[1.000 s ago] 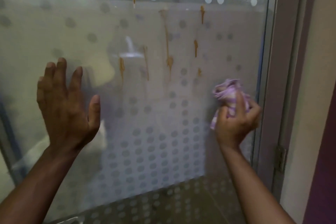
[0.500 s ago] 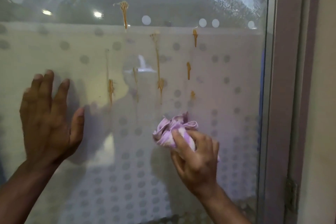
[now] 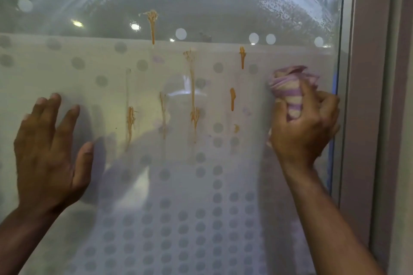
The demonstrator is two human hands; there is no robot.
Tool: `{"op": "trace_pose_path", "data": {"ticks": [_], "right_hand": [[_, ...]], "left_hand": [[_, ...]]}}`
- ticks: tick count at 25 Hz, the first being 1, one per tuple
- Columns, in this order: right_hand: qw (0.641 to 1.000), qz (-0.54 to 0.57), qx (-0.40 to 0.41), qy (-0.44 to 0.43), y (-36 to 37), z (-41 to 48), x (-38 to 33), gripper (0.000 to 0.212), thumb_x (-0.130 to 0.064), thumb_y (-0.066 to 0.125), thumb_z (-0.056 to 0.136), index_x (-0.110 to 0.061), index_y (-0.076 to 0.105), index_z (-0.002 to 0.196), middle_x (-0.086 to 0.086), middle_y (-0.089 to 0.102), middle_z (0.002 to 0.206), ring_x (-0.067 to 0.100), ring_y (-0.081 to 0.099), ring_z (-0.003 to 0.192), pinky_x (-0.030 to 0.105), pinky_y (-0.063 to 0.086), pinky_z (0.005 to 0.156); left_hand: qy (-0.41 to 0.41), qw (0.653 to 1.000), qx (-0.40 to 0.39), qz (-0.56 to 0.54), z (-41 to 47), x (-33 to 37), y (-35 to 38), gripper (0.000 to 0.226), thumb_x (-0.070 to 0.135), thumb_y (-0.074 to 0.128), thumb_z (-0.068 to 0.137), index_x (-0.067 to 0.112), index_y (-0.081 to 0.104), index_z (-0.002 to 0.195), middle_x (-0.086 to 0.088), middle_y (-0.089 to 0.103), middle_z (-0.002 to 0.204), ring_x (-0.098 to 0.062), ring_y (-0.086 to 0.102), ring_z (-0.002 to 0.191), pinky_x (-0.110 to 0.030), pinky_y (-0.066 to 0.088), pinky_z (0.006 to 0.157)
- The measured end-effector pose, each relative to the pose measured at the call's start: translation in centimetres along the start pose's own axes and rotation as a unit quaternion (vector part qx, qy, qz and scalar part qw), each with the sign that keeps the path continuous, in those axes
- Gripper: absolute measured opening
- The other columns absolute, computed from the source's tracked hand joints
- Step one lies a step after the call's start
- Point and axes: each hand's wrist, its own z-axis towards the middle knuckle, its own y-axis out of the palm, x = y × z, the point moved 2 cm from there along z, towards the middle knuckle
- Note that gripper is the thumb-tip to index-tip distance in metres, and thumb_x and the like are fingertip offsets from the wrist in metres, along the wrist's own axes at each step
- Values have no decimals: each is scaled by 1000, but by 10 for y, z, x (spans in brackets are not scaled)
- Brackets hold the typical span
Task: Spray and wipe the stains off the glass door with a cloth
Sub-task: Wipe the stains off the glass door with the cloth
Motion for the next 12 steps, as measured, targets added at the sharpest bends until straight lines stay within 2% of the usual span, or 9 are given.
{"op": "trace_pose_path", "data": {"ticks": [3, 8, 10, 12], "right_hand": [[993, -13, -52, -107, -4, -56, -23, 46, -51, 70, 95, -23, 72, 132, 17, 64, 117, 39, 59, 102, 46, 44, 83], [953, 11, -143, -266, -12, -127, -35, 34, -38, 72, 97, -23, 75, 127, 13, 70, 120, 37, 64, 97, 43, 42, 77], [956, -15, -129, -265, -10, -106, -26, 37, -37, 67, 97, -23, 71, 130, 13, 69, 121, 37, 63, 100, 43, 40, 79], [976, -64, -80, -191, -7, -62, -11, 44, -40, 63, 96, -21, 64, 135, 16, 65, 122, 38, 59, 105, 46, 40, 82]], "left_hand": [[3, 1000, 10, 7, 1, 4, -2, 73, 45, 38, 105, 3, 35, 165, -15, 14, 181, -38, 12, 168, -70, 21, 130], [4, 1000, 4, 13, 2, 6, -3, 74, 47, 36, 105, 3, 36, 165, -17, 16, 180, -39, 14, 168, -72, 22, 129], [9, 1000, 2, 22, 4, 9, -9, 74, 46, 38, 104, 2, 38, 164, -20, 19, 179, -42, 18, 167, -70, 22, 129], [3, 1000, 0, 30, 4, 13, -13, 75, 46, 40, 102, 2, 40, 163, -22, 22, 178, -44, 20, 166, -67, 21, 131]]}}
